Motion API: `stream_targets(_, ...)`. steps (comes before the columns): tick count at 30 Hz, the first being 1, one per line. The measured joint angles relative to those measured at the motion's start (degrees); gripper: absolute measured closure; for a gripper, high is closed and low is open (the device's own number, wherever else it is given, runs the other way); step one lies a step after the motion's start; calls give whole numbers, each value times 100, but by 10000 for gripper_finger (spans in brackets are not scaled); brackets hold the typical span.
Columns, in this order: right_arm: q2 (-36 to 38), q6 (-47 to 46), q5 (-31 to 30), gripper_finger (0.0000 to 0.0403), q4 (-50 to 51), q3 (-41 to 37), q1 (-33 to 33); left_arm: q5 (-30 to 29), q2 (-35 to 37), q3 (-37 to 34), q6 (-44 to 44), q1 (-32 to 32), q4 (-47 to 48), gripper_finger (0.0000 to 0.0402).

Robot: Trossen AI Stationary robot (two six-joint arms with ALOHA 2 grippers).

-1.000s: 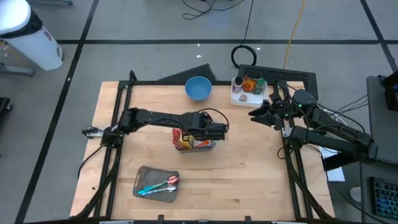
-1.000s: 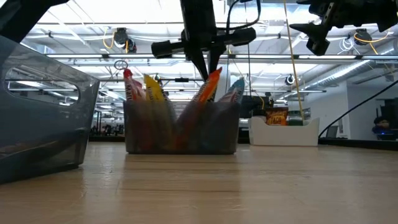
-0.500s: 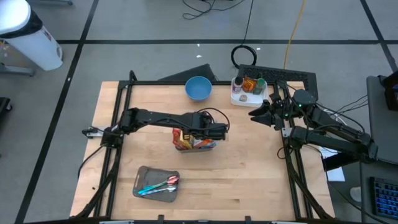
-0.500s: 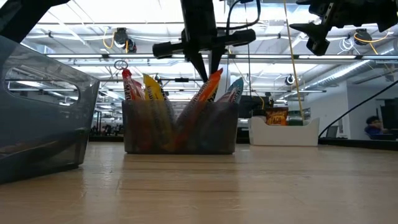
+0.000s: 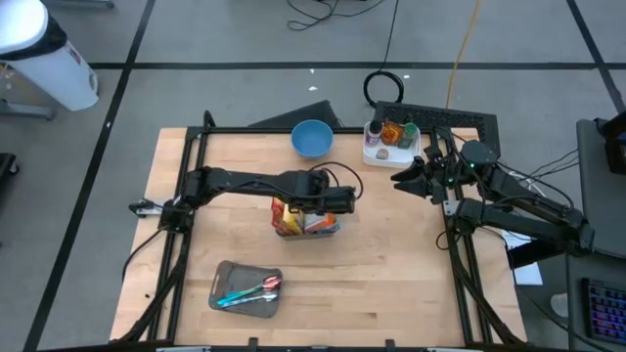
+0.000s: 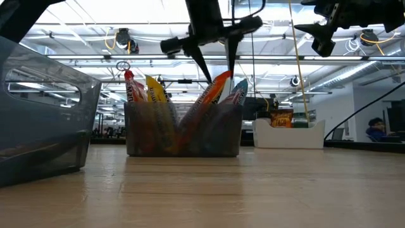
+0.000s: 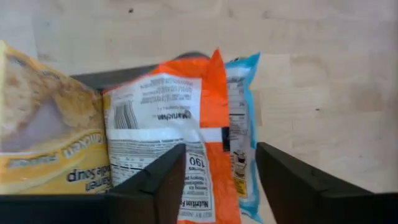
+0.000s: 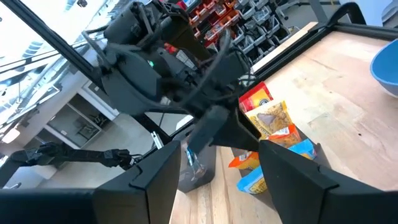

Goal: Pick & Place Food Item
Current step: Put the orange noodle pack into the top black bin, then return to Home Position

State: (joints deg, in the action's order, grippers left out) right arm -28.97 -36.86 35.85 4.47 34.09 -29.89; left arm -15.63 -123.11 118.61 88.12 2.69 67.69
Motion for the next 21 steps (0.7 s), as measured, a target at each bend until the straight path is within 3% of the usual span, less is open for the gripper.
stream_targets(7, -42, 4, -5, 193, -246, 0, -2, -474, 741, 0, -793, -28, -138, 160)
stream_targets(17, -74, -63, -5, 193, -1276, 0, -107, -1780, 2287, 7, -3640, 215, -839, 158)
stream_targets(21, -74, -142, -8, 204, -1318, 51, -412, -1921, 2892, 11, -4670, 326, -749, 160)
